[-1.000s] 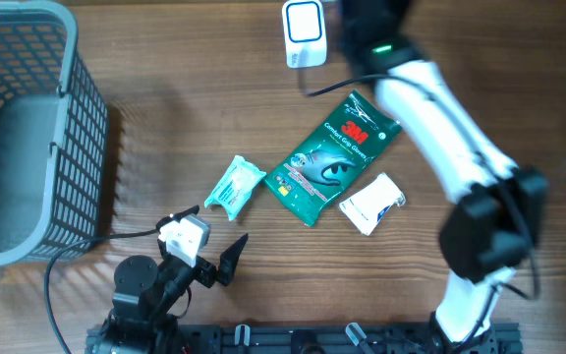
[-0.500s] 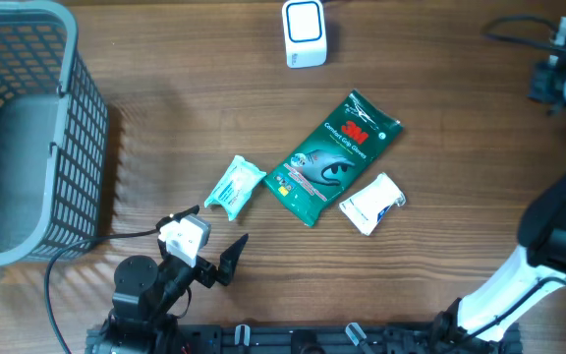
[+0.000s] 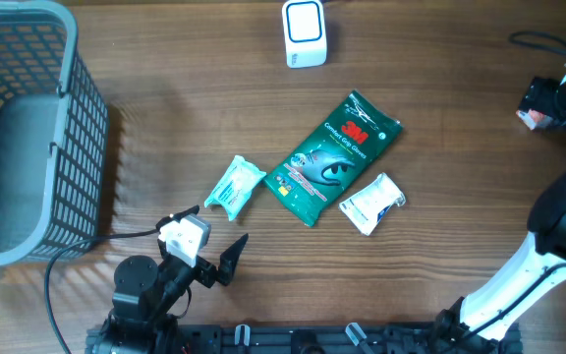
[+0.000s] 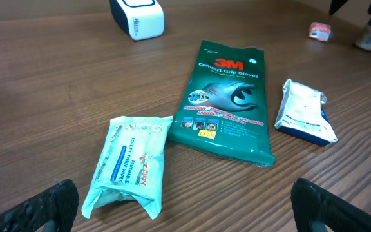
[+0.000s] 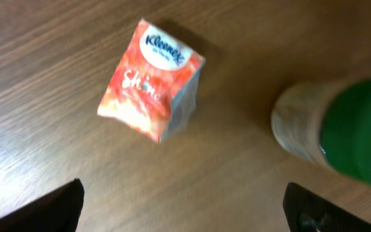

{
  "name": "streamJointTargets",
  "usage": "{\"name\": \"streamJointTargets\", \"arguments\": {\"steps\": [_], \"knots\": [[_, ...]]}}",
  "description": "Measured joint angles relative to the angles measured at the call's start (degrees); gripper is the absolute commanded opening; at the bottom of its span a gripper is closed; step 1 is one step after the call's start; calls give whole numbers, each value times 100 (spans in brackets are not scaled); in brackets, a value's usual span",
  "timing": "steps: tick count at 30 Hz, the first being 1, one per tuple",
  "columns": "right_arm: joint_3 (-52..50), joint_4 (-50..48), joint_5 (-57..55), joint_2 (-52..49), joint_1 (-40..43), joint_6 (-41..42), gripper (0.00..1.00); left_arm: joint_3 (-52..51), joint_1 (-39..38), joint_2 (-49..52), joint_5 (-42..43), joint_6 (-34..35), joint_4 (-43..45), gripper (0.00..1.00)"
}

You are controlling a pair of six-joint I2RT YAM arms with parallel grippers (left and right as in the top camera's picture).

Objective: Scan the item barcode
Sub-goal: 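Carry the Kleenex pack right and drop it near the jar, then reach the right gripper to the white packet and grasp it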

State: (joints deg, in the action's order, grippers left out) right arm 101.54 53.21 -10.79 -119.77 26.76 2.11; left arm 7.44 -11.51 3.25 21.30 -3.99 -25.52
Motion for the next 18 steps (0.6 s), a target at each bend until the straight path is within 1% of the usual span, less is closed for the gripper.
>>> {"name": "streamJointTargets", "arguments": {"steps": [3,5,8,10,11,12,13,15,18], "knots": [[22,321,44,546,-15,299,100,0,0,0,0,-2,0,100],[79,704,212,1200,-50,608,100,0,0,0,0,0,-2,100],[262,1460,1189,2208,-164,1051,100,0,0,0,0,0,0,100],[330,1884,1956,2575,-310,1182,100,0,0,0,0,-2,0,100],[334,2061,2238,2667,-400,1220,100,0,0,0,0,-2,-2,100],[310,2516,2830,2717,-671,1340,100,0,0,0,0,-2,0,100],[247,2649,3051,2691,-811,1412,100,0,0,0,-2,0,0,100],[-24,3023,3331,2621,-1167,1882,99,0,0,0,0,0,-2,100],[-487,3165,3467,2555,-1674,2728,100,0,0,0,0,-2,0,100]]}}
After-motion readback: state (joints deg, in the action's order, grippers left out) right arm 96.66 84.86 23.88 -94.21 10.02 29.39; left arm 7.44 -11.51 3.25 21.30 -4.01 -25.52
